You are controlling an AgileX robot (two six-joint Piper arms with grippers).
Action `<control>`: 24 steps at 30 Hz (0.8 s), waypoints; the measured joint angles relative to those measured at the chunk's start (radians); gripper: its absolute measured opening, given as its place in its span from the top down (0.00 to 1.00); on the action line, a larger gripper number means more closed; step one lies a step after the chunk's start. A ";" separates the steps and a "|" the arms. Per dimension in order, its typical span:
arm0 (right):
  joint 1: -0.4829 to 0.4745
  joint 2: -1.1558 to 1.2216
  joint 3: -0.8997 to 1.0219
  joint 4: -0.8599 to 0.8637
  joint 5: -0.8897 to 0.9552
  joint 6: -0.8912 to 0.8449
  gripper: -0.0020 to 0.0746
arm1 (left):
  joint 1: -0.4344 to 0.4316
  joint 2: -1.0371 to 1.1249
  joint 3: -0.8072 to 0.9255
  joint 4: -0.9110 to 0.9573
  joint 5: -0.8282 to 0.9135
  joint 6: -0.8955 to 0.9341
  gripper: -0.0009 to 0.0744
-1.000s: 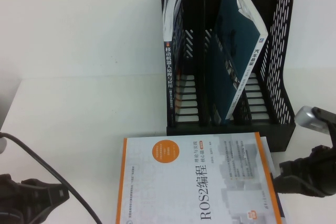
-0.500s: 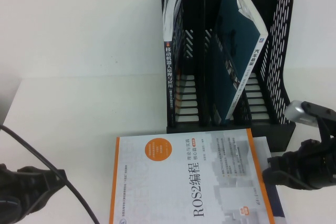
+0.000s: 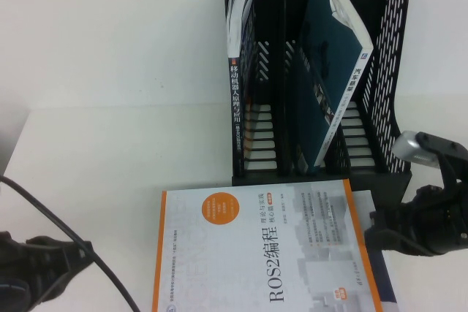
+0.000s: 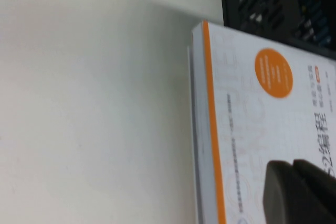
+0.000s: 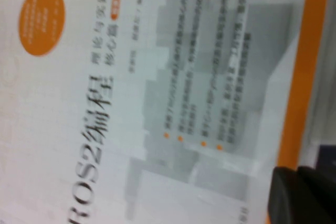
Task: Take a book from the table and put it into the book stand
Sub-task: Push book with right arm
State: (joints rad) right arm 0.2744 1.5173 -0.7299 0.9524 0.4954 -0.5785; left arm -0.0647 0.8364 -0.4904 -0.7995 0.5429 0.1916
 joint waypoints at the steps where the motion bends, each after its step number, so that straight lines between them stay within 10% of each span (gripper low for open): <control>1: 0.000 -0.002 0.000 -0.028 0.000 0.012 0.97 | 0.000 0.000 0.000 -0.002 0.013 0.002 0.99; 14: 0.000 0.091 -0.009 -0.072 0.044 0.002 0.97 | 0.000 0.008 0.000 -0.048 0.061 -0.051 0.96; 24: 0.000 0.104 -0.009 0.020 0.062 -0.053 0.97 | 0.000 0.150 -0.057 -0.050 0.069 -0.022 0.23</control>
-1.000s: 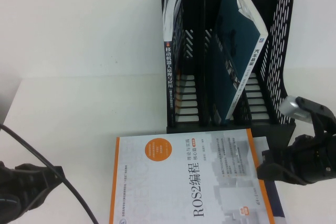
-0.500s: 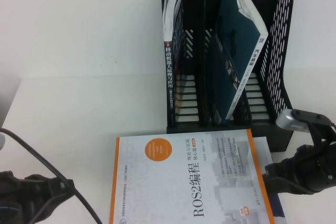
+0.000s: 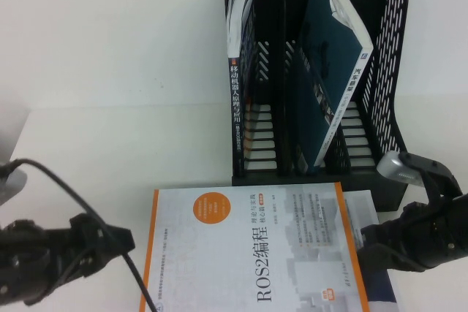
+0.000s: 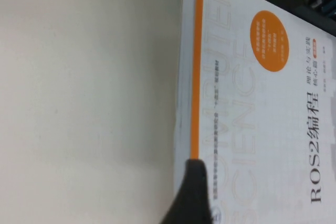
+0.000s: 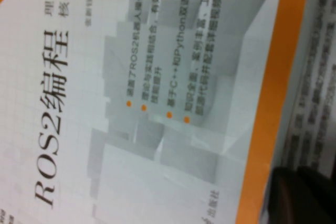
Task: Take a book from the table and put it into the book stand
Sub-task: Push book with right arm
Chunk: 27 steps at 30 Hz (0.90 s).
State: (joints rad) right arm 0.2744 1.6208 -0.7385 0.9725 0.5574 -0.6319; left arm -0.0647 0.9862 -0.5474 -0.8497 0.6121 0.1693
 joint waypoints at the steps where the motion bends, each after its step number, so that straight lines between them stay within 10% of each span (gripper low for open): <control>1: 0.000 0.000 0.000 0.013 0.001 -0.010 0.97 | 0.000 0.024 -0.014 -0.002 0.000 0.007 0.20; 8: 0.000 0.001 0.000 0.166 -0.006 -0.127 0.97 | 0.028 0.223 -0.113 -0.092 0.051 0.152 0.17; 21: 0.000 0.001 0.000 0.158 -0.022 -0.139 0.97 | 0.415 0.499 -0.140 -0.446 0.413 0.603 0.17; 27: 0.000 0.001 0.000 0.100 -0.024 -0.100 0.97 | 0.438 0.591 -0.141 -0.503 0.516 0.695 0.17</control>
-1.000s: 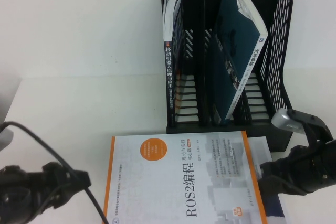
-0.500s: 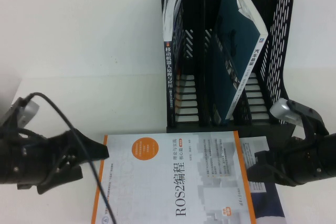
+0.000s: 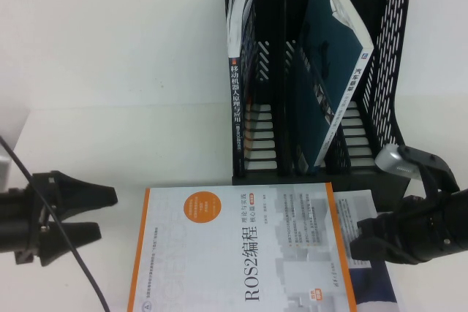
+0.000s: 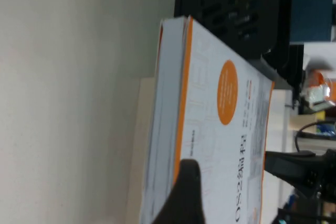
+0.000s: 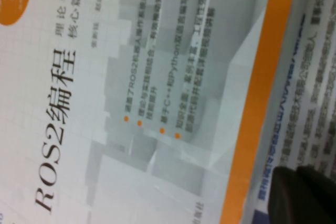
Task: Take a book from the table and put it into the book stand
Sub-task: Push book with right arm
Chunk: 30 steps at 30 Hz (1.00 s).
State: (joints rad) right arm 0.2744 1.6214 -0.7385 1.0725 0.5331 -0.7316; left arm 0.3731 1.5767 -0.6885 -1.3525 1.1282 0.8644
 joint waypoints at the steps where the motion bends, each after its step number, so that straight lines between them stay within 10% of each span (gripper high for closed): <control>1: 0.000 0.000 0.000 -0.004 0.000 0.002 0.97 | -0.005 0.016 0.000 -0.002 0.005 0.008 0.17; 30: 0.111 0.000 0.000 0.006 -0.087 0.015 0.97 | -0.170 0.398 -0.059 -0.089 0.022 0.186 0.17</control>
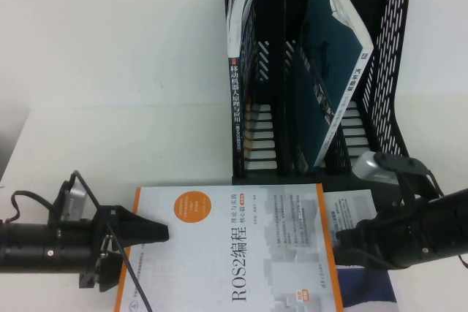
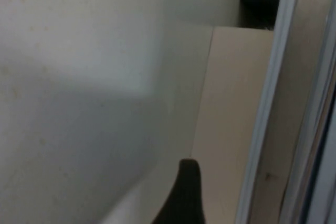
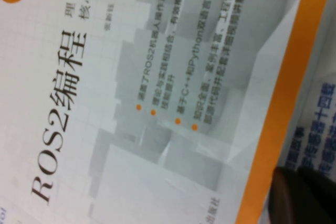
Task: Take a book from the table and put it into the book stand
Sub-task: Push book with right arm
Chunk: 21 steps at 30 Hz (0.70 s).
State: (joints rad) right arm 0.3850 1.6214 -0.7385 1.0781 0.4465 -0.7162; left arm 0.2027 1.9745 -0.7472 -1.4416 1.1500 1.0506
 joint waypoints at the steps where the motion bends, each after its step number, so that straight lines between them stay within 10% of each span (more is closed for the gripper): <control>1: 0.002 0.000 -0.001 0.002 0.000 0.000 0.97 | -0.005 0.002 0.000 -0.004 0.000 0.000 0.17; 12: 0.091 0.075 -0.099 0.022 0.010 -0.006 0.97 | -0.022 0.002 0.000 -0.016 -0.019 0.014 0.23; 21: 0.094 0.081 -0.110 0.002 0.008 -0.006 0.97 | -0.018 0.002 -0.013 0.020 0.011 0.011 0.60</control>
State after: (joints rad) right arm 0.4790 1.7025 -0.8488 1.0804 0.4549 -0.7221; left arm 0.1842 1.9762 -0.7605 -1.4217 1.1607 1.0620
